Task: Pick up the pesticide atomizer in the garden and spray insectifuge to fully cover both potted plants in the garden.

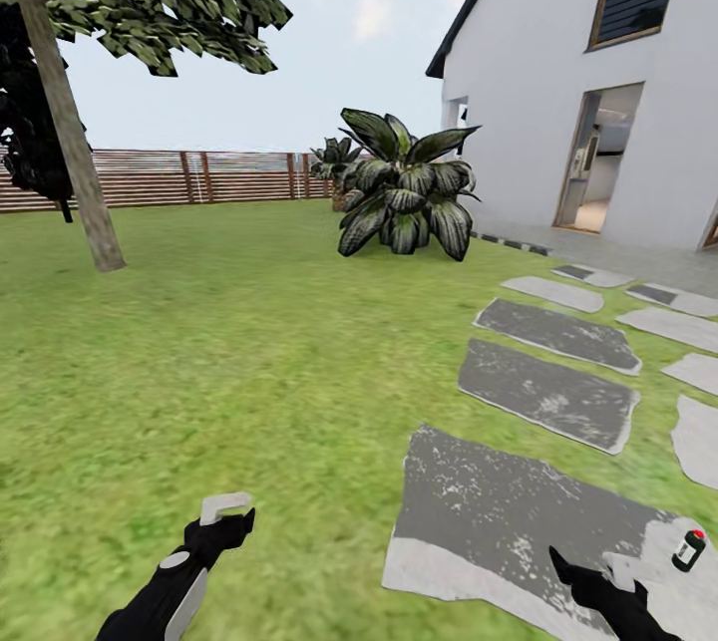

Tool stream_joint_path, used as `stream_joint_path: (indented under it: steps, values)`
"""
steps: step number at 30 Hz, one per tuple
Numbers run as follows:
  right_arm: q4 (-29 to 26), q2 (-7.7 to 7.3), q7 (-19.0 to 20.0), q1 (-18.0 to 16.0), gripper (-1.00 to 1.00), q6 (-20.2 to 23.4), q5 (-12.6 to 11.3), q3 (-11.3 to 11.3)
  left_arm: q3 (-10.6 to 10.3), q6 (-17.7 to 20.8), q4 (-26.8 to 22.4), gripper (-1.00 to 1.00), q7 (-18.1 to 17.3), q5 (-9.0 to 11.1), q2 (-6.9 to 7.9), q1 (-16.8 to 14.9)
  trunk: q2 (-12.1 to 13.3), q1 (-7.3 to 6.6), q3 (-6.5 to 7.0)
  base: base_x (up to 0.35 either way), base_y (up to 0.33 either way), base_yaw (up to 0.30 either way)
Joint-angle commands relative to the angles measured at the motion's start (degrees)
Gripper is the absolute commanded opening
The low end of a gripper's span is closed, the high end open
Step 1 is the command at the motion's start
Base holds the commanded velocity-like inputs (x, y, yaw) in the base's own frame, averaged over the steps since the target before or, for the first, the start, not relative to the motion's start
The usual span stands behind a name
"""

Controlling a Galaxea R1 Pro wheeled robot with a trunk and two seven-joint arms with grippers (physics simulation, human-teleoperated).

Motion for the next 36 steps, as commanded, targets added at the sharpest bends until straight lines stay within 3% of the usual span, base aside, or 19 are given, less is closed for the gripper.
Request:
stream_joint_path:
  steps: [1,10,36]
  values:
    - [0.03,0.02,0.44,-0.04,1.0,-0.05,-0.34,-0.14,-0.1,-0.01,0.0,1.0,0.06,0.6,0.01,-0.02,-0.02,0.01,-0.06,0.207,0.297,0.0]
    - [0.1,0.02,0.36,-0.04,1.0,0.04,-0.34,-0.09,-0.1,-0.01,0.0,1.0,0.06,0.6,0.01,-0.02,-0.02,0.01,-0.06,0.204,0.299,-0.082]
    - [0.09,0.02,0.36,-0.04,1.0,0.13,-0.43,-0.16,-0.1,0.01,0.0,1.0,0.04,0.6,0.01,-0.02,-0.02,0.01,-0.06,0.162,0.315,-0.262]
